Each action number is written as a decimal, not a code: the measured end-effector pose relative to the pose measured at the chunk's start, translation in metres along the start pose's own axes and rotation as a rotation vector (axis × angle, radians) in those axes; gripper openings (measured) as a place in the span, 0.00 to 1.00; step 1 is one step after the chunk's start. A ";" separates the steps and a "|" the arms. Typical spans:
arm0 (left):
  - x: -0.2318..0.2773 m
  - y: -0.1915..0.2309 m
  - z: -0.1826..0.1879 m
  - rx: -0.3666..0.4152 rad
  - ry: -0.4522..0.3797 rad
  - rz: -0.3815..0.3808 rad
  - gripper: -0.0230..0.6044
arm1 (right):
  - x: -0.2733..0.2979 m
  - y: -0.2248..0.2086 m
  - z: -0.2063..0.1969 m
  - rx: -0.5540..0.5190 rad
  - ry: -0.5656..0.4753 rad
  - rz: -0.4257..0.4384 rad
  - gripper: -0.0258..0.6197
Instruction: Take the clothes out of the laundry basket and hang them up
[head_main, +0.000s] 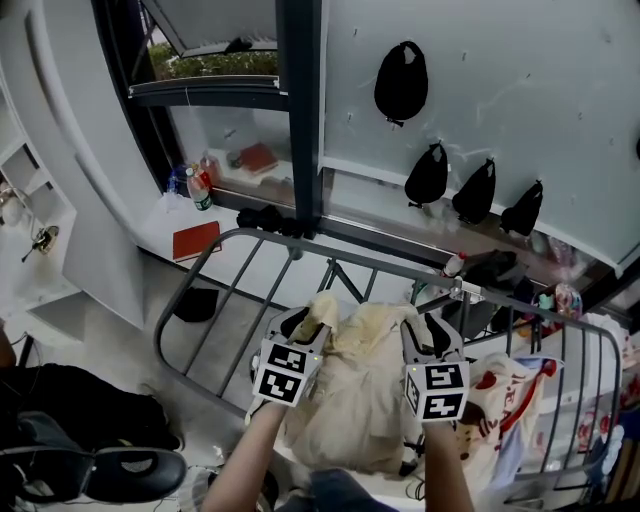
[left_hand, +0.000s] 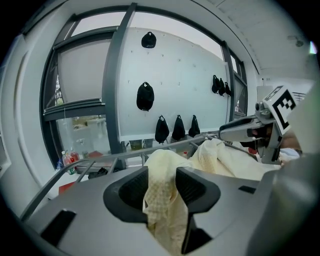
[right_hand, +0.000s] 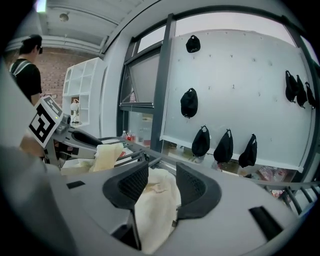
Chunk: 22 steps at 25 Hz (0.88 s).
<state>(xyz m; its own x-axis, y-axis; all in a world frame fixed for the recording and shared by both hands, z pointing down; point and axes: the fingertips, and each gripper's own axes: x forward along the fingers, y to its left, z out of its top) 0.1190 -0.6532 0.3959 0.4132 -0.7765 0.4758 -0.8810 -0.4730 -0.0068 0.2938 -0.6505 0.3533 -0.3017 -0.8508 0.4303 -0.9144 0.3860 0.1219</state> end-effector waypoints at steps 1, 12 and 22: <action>-0.001 0.000 -0.001 -0.004 0.000 0.000 0.33 | 0.000 -0.001 0.000 0.002 0.002 -0.005 0.30; -0.028 -0.001 0.011 -0.024 -0.062 0.012 0.36 | -0.025 0.000 0.018 0.035 -0.079 -0.021 0.33; -0.095 -0.019 0.059 -0.020 -0.242 0.016 0.35 | -0.093 0.021 0.056 0.055 -0.242 0.007 0.31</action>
<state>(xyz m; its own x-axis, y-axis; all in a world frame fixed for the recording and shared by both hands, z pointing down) 0.1099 -0.5952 0.2989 0.4400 -0.8620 0.2516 -0.8914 -0.4533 0.0060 0.2876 -0.5835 0.2662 -0.3576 -0.9114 0.2035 -0.9234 0.3776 0.0685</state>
